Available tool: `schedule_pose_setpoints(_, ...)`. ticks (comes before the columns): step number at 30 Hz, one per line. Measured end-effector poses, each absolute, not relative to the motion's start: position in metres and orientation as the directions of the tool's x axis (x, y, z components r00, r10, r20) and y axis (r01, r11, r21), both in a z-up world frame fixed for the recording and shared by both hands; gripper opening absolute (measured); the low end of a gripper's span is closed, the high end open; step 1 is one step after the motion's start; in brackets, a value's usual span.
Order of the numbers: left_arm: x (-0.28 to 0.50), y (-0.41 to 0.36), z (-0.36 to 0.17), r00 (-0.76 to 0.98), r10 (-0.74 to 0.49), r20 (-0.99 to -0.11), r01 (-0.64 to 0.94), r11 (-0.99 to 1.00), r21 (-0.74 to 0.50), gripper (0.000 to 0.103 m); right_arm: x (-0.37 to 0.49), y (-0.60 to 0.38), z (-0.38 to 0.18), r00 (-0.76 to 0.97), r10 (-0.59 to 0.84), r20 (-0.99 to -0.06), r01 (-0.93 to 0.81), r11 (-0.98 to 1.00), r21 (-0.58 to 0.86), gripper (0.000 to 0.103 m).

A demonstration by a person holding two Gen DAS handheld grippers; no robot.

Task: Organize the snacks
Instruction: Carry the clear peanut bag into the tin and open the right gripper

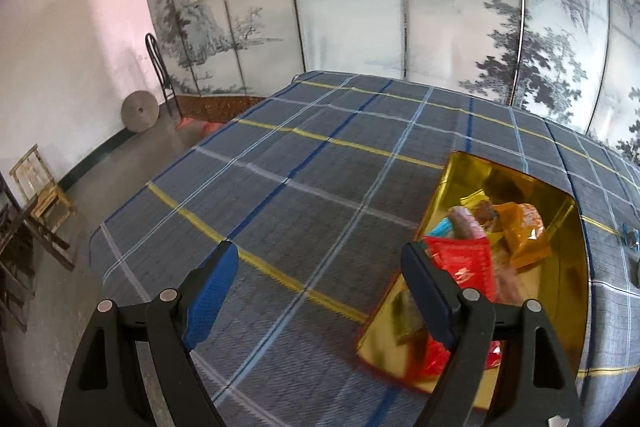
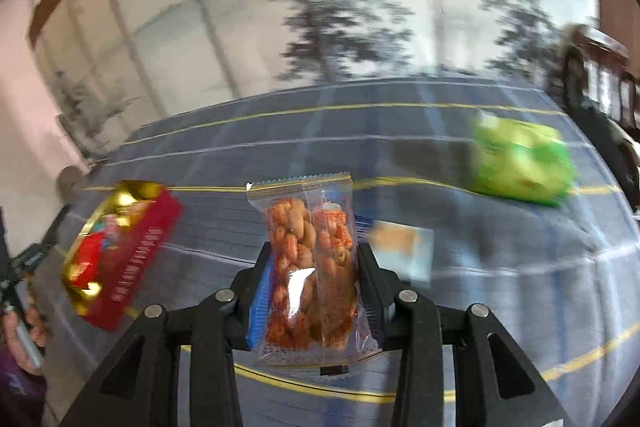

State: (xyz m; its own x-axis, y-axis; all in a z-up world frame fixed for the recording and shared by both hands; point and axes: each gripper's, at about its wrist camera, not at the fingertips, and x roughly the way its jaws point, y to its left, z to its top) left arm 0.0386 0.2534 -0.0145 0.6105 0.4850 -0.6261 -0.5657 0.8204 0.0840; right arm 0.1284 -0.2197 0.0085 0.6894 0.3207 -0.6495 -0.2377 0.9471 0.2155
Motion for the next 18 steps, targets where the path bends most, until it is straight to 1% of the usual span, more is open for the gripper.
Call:
schedule_pose_setpoints(5, 0.027, 0.261, -0.017, 0.602, 0.479, -0.638, -0.567, 0.820, 0.081, 0.081, 0.135, -0.136, 0.018, 0.614, 0.465, -0.638, -0.392, 0.881, 0.264, 0.040)
schedule_pose_setpoints(10, 0.023, 0.264, -0.017, 0.609, 0.469, -0.639, -0.556, 0.827, 0.077, 0.081, 0.146, -0.057, 0.014, 0.526, 0.557, -0.643, -0.497, 0.815, 0.298, 0.040)
schedule_pose_setpoints(13, 0.019, 0.264, -0.016, 0.617, 0.462, -0.637, -0.547, 0.834, 0.074, 0.081, 0.154, -0.013, 0.004, 0.472, 0.585, -0.660, -0.540, 0.783, 0.309, 0.040)
schedule_pose_setpoints(16, 0.019, 0.263, -0.016, 0.623, 0.456, -0.636, -0.538, 0.840, 0.075, 0.085, 0.159, 0.025, -0.008, 0.419, 0.603, -0.678, -0.563, 0.759, 0.327, 0.040)
schedule_pose_setpoints(18, 0.019, 0.261, -0.016, 0.626, 0.454, -0.634, -0.531, 0.843, 0.078, 0.086, 0.161, 0.049, -0.017, 0.411, 0.584, -0.700, -0.582, 0.759, 0.292, 0.040)
